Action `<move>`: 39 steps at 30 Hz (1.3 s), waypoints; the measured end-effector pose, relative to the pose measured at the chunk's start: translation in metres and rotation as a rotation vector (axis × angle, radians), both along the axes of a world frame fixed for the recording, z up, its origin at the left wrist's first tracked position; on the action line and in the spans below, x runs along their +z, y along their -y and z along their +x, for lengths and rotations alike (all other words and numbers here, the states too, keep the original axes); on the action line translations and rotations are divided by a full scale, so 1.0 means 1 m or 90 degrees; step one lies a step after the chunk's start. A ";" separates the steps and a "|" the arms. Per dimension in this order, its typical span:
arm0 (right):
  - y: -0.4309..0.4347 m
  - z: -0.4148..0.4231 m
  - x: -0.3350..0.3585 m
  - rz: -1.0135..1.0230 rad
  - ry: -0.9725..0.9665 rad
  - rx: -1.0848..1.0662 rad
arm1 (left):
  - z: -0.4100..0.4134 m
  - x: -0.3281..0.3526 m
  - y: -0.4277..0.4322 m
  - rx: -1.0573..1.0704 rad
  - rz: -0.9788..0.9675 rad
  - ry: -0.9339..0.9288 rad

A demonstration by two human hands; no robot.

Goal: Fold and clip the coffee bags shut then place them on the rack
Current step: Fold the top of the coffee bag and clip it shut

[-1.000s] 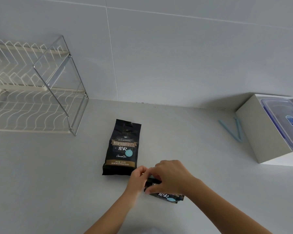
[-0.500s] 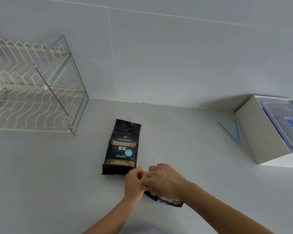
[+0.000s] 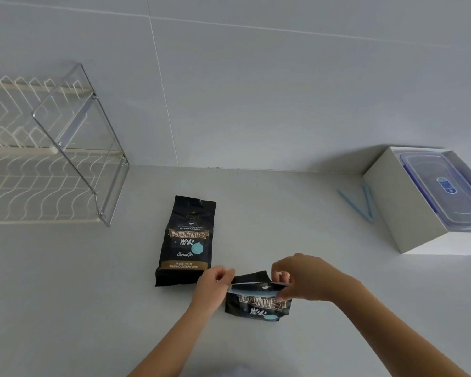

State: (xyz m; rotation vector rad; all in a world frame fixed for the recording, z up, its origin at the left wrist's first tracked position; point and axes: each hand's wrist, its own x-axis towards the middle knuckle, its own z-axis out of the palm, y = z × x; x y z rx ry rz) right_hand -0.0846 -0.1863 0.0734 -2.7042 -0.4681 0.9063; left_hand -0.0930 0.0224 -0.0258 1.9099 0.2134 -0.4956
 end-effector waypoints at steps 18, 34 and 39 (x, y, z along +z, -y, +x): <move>0.018 -0.065 -0.048 0.423 0.233 -0.359 | -0.004 0.052 0.045 -0.355 0.232 0.433; 0.018 -0.071 -0.078 0.489 0.205 -0.522 | -0.009 0.043 0.037 -0.317 0.190 0.474; 0.023 -0.067 -0.068 0.425 0.213 -0.445 | 0.008 0.057 0.037 -0.431 0.257 0.419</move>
